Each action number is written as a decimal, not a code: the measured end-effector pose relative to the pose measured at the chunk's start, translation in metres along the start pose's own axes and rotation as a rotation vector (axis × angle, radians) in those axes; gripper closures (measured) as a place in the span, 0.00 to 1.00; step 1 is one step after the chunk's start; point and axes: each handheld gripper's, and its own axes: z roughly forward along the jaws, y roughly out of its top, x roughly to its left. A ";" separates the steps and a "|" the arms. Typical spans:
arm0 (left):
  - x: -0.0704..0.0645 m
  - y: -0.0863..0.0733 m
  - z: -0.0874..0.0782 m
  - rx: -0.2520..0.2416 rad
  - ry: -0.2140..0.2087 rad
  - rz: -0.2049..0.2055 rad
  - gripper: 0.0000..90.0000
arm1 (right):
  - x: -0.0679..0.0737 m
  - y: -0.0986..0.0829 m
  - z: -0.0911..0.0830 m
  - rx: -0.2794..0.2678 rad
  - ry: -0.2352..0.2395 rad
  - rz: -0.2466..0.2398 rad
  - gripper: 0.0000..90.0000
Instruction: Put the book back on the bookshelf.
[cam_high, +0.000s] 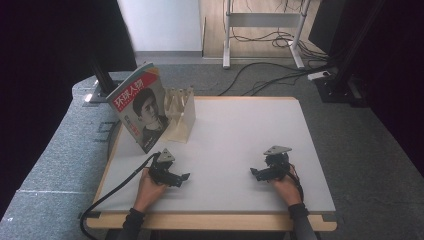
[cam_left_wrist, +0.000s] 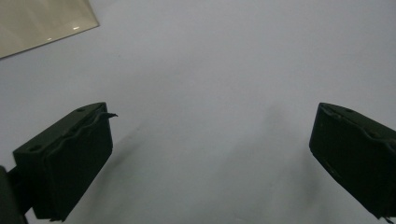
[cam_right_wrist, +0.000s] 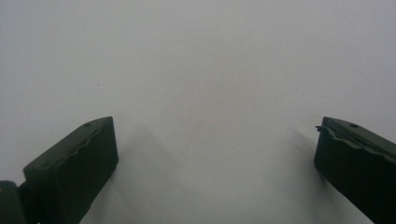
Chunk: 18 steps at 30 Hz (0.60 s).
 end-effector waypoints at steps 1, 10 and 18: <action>0.000 0.000 0.001 0.008 0.000 0.001 0.00 | 0.000 0.000 0.000 0.000 0.000 0.000 0.00; -0.004 0.003 0.009 0.087 0.027 0.029 0.00 | 0.000 0.000 0.000 0.000 0.000 0.000 0.00; -0.005 0.003 0.009 0.087 0.026 0.027 0.00 | 0.001 -0.001 0.000 -0.002 0.002 0.004 0.00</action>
